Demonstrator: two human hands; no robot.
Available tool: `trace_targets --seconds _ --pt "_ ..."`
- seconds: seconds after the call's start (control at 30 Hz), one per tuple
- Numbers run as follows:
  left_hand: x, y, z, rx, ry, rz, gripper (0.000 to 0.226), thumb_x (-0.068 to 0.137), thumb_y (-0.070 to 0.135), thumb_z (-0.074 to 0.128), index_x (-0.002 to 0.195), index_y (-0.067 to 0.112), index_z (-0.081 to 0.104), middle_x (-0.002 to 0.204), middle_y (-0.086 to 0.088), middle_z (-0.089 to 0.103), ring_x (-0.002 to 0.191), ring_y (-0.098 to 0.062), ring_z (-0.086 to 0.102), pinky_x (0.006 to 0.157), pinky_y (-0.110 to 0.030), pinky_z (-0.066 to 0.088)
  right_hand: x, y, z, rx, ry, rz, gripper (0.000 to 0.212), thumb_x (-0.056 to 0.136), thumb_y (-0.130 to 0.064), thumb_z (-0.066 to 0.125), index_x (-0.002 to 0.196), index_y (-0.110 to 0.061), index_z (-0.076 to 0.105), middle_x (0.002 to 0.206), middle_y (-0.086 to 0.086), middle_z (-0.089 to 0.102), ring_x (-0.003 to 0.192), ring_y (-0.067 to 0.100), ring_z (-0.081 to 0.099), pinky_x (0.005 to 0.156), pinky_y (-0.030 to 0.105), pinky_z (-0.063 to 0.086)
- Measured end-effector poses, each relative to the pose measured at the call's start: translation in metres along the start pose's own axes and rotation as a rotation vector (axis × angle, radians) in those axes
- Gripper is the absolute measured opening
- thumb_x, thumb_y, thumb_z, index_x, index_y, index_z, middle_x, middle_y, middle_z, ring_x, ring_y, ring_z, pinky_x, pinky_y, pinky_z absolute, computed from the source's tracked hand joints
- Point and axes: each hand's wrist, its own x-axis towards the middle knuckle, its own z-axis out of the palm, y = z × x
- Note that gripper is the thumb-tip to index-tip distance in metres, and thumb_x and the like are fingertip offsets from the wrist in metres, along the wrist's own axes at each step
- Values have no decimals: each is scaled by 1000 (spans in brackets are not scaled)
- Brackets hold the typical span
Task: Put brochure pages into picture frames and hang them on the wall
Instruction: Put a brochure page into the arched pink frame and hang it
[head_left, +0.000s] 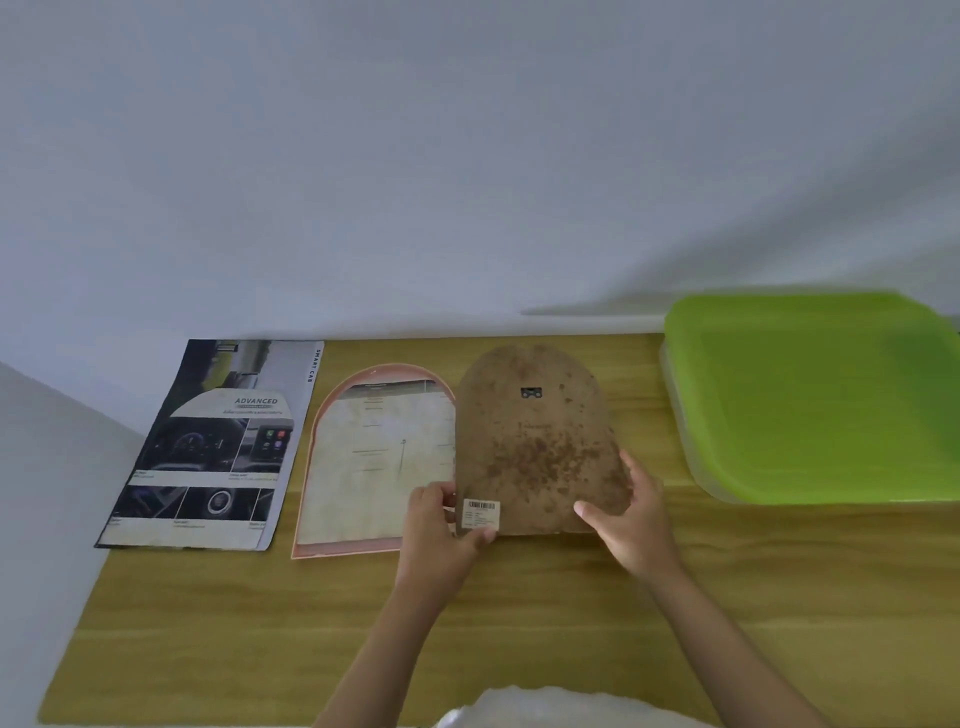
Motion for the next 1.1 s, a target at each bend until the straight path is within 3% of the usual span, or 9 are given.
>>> trace_targets --seconds 0.17,0.23,0.43,0.6,0.77,0.93,1.1 --pt "0 15 38 108 -114 43 46 73 17 76 112 19 52 105 3 46 87 -6 51 77 -16 43 -3 31 -30 -130 89 14 89 74 -25 78 147 -18 28 137 11 35 132 26 36 110 41 34" --pt "0 14 46 134 -135 40 48 75 18 74 117 16 52 109 2 46 93 -10 53 85 -23 48 -7 39 -30 -253 112 -16 85 77 -33 74 147 -17 29 138 12 35 133 27 32 107 43 36" --pt "-2 10 54 199 -116 36 54 81 20 68 129 13 44 114 1 40 108 -18 49 97 -36 46 -18 57 -14 -477 258 -221 71 78 -51 50 131 -4 53 116 14 50 101 31 51 85 44 46" --pt "-8 10 55 303 -124 97 57 86 22 59 138 13 37 120 -2 36 114 -17 42 100 -28 41 -13 57 -10 -549 283 -247 66 78 -51 49 124 -5 59 118 14 50 103 34 51 87 47 46" --pt "-7 12 41 134 -139 131 48 85 23 62 130 15 47 115 3 41 108 -11 47 98 -26 45 -13 56 -14 -495 318 -256 64 78 -51 50 121 -5 61 115 15 51 102 33 51 88 45 45" --pt "-2 2 0 57 13 219 34 85 19 64 118 16 56 108 6 45 100 -4 47 88 -26 47 -13 34 5 -448 402 -361 53 80 -43 53 117 -6 62 115 17 50 105 29 48 89 46 43" --pt "9 -32 -53 114 186 148 33 83 18 65 115 17 57 112 2 46 108 -14 45 92 -25 37 -17 -11 64 -415 282 -444 47 83 -43 54 116 -11 62 116 10 50 111 25 46 91 50 45"
